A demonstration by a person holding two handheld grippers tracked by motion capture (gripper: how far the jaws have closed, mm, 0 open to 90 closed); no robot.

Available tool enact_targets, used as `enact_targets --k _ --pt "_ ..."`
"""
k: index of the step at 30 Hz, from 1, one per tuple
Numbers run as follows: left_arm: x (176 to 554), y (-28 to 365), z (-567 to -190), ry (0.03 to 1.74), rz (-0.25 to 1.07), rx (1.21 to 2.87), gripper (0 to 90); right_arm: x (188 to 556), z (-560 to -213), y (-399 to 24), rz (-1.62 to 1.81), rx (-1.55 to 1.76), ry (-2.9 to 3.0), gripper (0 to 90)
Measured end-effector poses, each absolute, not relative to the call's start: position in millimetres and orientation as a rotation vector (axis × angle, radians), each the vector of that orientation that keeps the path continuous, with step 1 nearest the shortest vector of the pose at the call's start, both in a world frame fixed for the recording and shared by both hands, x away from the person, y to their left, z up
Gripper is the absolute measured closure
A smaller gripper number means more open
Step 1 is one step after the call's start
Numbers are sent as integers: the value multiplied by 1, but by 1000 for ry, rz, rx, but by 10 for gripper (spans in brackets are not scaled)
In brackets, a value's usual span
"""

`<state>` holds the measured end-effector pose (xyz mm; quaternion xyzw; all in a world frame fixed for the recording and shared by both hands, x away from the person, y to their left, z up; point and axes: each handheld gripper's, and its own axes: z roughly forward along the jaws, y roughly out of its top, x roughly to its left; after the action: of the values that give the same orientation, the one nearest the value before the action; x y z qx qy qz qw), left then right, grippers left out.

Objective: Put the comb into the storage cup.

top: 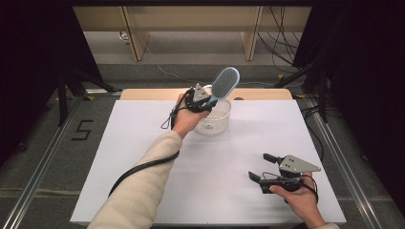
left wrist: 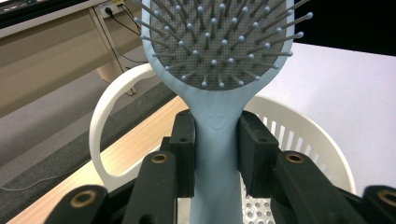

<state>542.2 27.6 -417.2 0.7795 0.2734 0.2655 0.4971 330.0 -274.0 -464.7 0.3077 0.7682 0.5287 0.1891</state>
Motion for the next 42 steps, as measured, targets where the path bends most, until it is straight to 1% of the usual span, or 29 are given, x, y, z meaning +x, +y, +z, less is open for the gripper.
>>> enact_targets --k 42 --pt "544 21 -426 674 621 1947 686 331 -466 -273 1487 872 2176 127"
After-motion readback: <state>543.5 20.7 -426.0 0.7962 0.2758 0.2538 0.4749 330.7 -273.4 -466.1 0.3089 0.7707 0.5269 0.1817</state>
